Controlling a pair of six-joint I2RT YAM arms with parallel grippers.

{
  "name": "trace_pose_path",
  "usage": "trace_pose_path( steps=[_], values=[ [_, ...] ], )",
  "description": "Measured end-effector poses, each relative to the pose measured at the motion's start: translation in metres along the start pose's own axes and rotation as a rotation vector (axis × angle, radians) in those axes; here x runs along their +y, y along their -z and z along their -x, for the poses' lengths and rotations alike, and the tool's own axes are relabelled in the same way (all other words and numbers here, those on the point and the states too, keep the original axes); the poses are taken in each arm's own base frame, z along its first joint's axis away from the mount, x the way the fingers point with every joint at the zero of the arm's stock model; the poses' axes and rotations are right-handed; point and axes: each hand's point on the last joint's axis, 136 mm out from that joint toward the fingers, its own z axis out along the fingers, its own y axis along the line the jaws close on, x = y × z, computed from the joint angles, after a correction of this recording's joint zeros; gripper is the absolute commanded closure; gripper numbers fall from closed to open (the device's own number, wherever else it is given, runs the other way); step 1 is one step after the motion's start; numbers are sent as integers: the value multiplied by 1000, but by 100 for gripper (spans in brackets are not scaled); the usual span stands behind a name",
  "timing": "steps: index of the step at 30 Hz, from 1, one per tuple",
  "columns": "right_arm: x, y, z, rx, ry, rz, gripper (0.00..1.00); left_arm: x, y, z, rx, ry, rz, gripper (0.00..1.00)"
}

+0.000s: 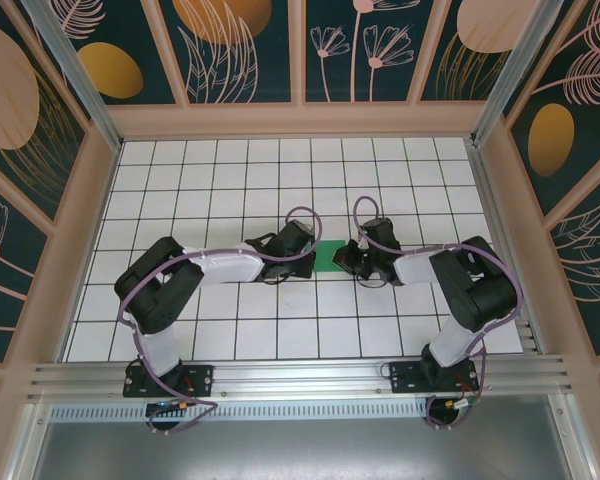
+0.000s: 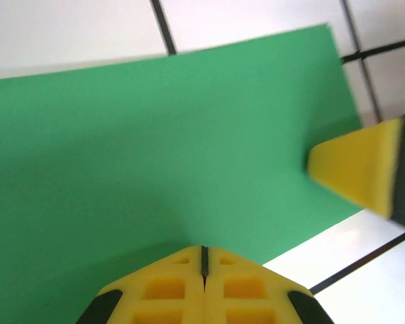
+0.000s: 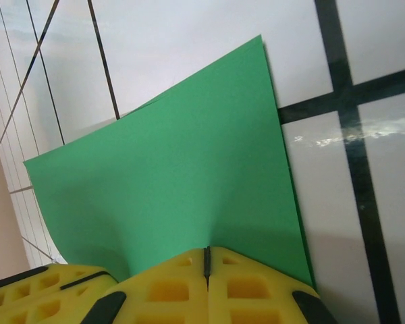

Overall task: Fold a paper plane with a square sheet of paper (pick it up from the middle)
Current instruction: First fold in half a square sheet of paper at the center of the table.

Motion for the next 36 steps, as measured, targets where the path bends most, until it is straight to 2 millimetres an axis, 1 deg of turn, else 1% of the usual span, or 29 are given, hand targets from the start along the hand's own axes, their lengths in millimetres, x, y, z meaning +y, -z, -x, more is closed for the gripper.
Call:
trace_pose_path(
  steps=[2, 5, 10, 12, 16, 24, 27, 31, 36],
  values=[
    [0, 0, 0, -5, -5, 4, 100, -8, 3, 3, -36, 81, -63, 94],
    [-1, 0, 0, -10, -10, 9, 100, -15, 3, 5, -66, 187, -127, 95],
    [-1, 0, 1, -15, -19, 9, 100, -21, -2, 5, -75, 297, -156, 95],
    [-1, 0, 1, -15, -20, 9, 100, -18, -6, 2, -68, 329, -143, 95],
    [-1, 0, 1, -17, -22, 7, 100, -2, -14, -14, -44, 386, -95, 95],
    [-2, -2, 1, -18, -22, 8, 100, 2, -15, -11, -77, 443, -71, 94],
    [-2, -2, 1, -18, -25, 9, 100, 5, -14, -11, -90, 465, -54, 91],
    [-3, -3, 2, -21, -25, 7, 100, 16, -9, -11, -101, 502, -11, 88],
    [-4, -2, 2, -24, -24, 10, 100, 35, -2, -10, -110, 553, 31, 86]
  ],
)
